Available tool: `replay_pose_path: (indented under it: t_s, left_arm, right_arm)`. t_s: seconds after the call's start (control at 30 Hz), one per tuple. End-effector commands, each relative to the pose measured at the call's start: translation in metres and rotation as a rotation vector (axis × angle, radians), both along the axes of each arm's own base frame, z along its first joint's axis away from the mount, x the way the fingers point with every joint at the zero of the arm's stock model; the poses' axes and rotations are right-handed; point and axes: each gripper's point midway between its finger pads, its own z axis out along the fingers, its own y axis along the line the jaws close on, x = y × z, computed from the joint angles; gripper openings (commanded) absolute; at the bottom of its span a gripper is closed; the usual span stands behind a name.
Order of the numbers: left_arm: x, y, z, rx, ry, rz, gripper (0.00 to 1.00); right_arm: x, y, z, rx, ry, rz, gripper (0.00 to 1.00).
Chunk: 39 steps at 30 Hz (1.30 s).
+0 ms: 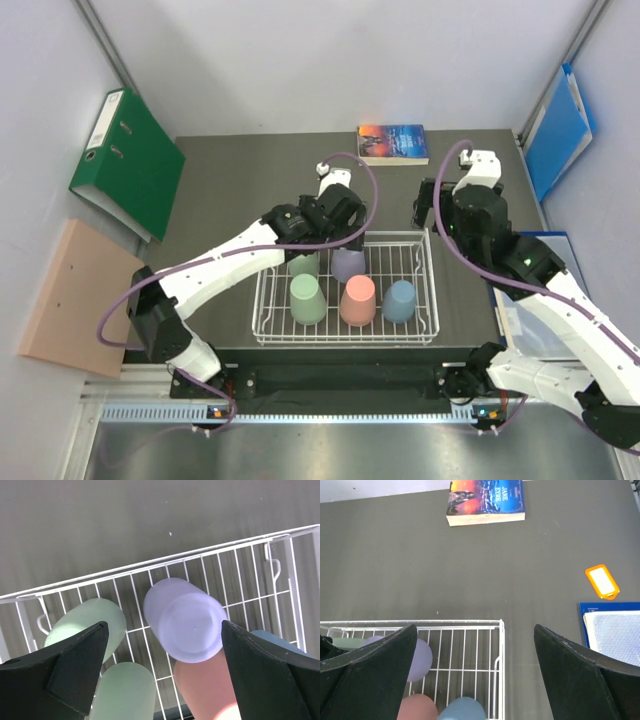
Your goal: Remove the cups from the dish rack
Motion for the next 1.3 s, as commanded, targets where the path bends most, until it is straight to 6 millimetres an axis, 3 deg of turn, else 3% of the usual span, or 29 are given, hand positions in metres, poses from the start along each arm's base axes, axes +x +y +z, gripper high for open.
replay_pose_path:
  t_s: [0.0,0.2,0.63,0.9,1.0,1.1,1.13,1.27]
  left_arm:
    - [0.005,-0.019,0.021,-0.059,-0.031,-0.032,0.99]
    - [0.005,-0.032,0.009,-0.044,-0.005,-0.054,0.99]
    - [0.001,-0.034,-0.022,0.004,0.072,-0.040,0.98]
    - [-0.006,-0.039,-0.041,0.020,0.136,-0.050,0.85]
    - [-0.008,-0.038,-0.044,0.023,0.147,-0.047,0.72]
    - [-0.007,-0.036,-0.043,0.030,0.138,-0.040,0.51]
    - [-0.007,-0.035,-0.041,0.033,0.132,-0.038,0.37]
    - [-0.001,-0.027,-0.023,0.051,0.080,-0.015,0.00]
  right_arm:
    - [-0.005,-0.002,-0.004,0.024,0.009,0.001,1.00]
    - [-0.006,-0.003,-0.010,0.016,0.024,0.003,1.00]
    - [-0.001,0.000,-0.022,-0.028,0.051,0.008,1.00]
    - [-0.001,-0.002,-0.029,-0.042,0.062,0.003,1.00]
    - [-0.002,-0.005,-0.031,-0.037,0.063,-0.002,1.00]
    - [-0.002,-0.005,-0.032,-0.034,0.062,-0.004,1.00]
    - [-0.002,-0.006,-0.032,-0.033,0.060,-0.008,1.00]
    - [-0.003,-0.008,-0.025,-0.029,0.045,-0.008,1.00]
